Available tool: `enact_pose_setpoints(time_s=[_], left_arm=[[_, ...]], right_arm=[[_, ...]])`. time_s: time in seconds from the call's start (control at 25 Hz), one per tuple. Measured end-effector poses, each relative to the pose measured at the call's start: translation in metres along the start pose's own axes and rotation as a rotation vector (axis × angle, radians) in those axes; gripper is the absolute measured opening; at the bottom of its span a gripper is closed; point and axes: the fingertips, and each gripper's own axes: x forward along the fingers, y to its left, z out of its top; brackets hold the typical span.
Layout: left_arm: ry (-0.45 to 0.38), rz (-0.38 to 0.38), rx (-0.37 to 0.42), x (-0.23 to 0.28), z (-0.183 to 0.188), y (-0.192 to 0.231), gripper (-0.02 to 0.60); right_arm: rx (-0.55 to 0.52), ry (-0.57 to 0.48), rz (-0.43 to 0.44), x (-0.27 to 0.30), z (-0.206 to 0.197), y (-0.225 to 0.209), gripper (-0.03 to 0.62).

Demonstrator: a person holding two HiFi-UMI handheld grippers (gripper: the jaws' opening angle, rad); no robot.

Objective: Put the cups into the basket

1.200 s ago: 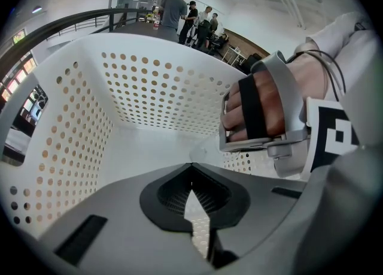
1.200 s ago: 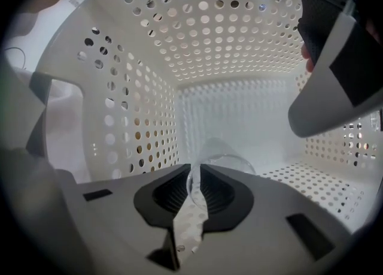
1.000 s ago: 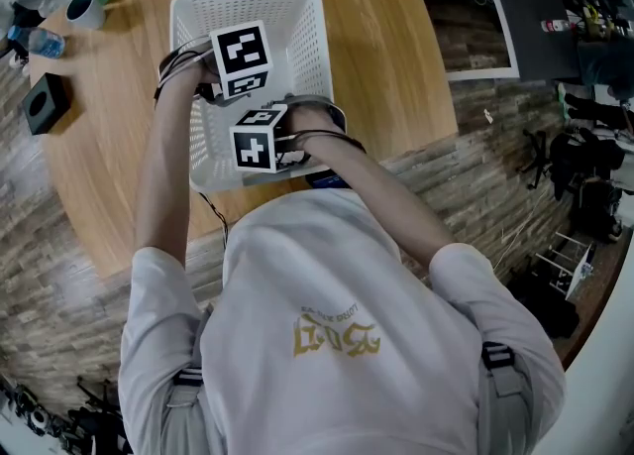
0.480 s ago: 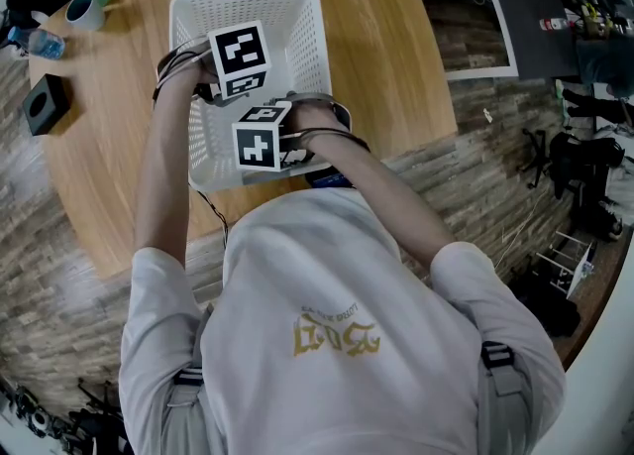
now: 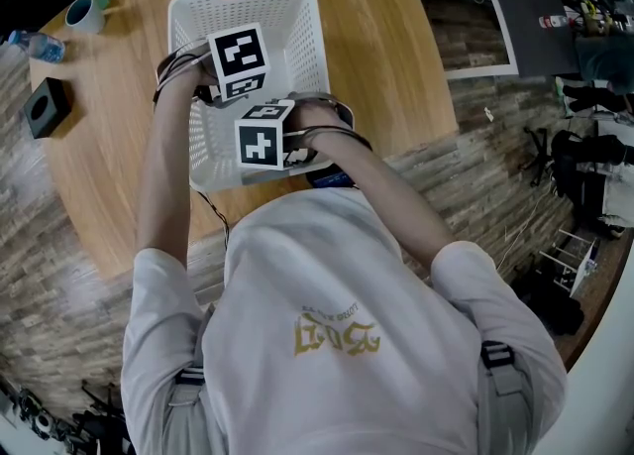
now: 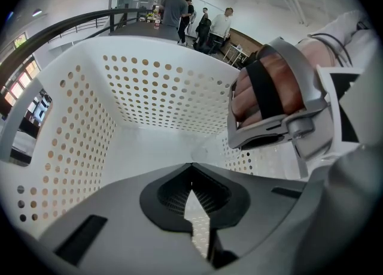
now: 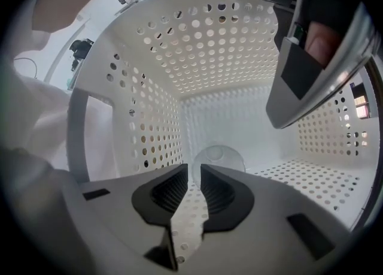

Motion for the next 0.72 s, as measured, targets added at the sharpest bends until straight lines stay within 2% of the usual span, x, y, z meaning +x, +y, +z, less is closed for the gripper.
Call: enact_pose_setpoints(time_s=[0.72], left_arm=[[0.010, 0.028, -0.014, -0.008, 0.000, -0.004, 0.006]], right_arm=[[0.021, -0.116, -0.006, -0.024, 0.009, 0.002, 0.067]])
